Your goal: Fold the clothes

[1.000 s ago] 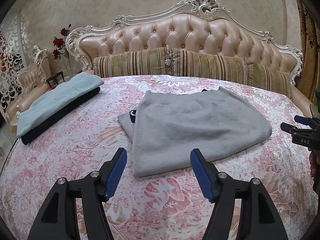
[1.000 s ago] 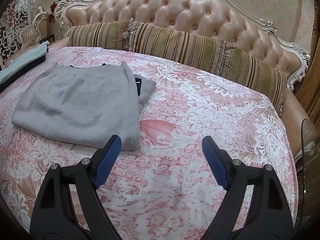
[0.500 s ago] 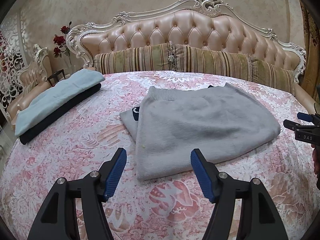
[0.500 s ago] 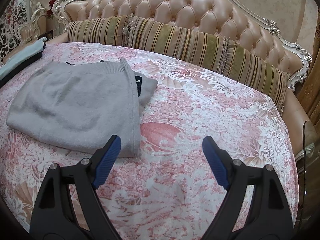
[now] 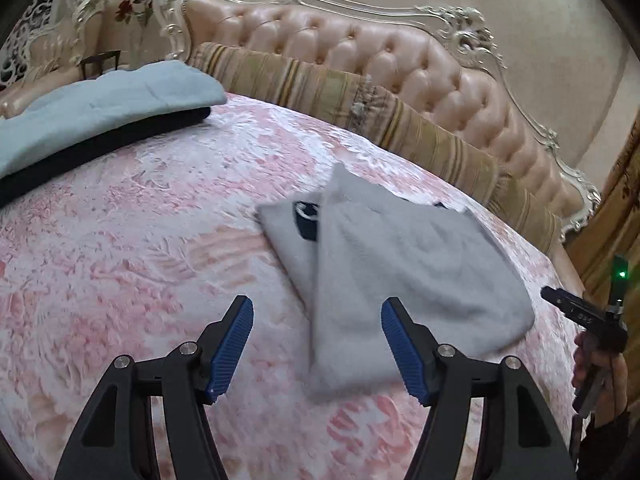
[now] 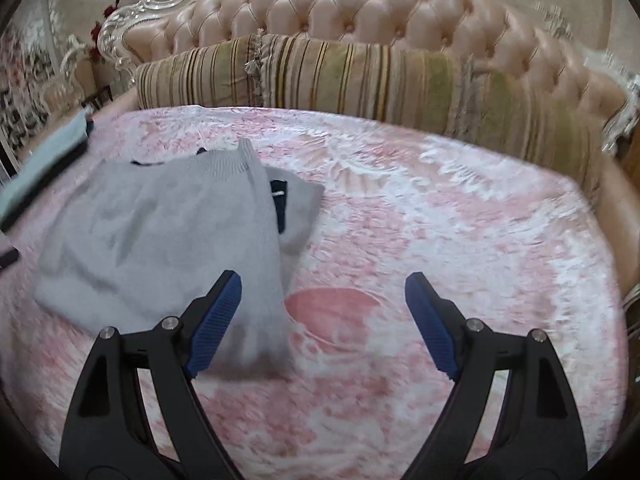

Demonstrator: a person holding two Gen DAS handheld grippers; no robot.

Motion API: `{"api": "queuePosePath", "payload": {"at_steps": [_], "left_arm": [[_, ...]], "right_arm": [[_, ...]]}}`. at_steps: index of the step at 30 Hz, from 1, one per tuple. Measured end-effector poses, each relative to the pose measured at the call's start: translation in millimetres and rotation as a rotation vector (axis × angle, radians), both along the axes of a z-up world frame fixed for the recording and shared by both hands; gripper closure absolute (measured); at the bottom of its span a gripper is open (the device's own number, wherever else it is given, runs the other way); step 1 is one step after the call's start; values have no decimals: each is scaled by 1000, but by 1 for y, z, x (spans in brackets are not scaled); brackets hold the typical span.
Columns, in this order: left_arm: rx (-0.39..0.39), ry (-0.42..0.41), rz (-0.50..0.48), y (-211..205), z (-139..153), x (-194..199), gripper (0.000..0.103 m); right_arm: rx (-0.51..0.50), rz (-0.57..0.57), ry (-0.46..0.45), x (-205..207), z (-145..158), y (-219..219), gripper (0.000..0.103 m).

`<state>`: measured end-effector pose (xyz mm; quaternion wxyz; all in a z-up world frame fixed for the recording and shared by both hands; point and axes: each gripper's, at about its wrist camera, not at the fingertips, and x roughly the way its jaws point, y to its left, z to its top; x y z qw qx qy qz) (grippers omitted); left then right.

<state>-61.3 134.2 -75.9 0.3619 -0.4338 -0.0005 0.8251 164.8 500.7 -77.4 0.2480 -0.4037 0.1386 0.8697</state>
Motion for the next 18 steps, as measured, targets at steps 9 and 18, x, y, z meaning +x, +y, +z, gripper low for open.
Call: {"api": "queuePosePath", "payload": {"at_steps": [9,18], "left_arm": [[-24,-8,-60,37,-31,-40,44],[8,-59,-60,57,-39,-51,59]], "right_arm": [[-63,-47,22,-3,-11,27,17],[-64,-69,17,-1,-18,43,17]]}}
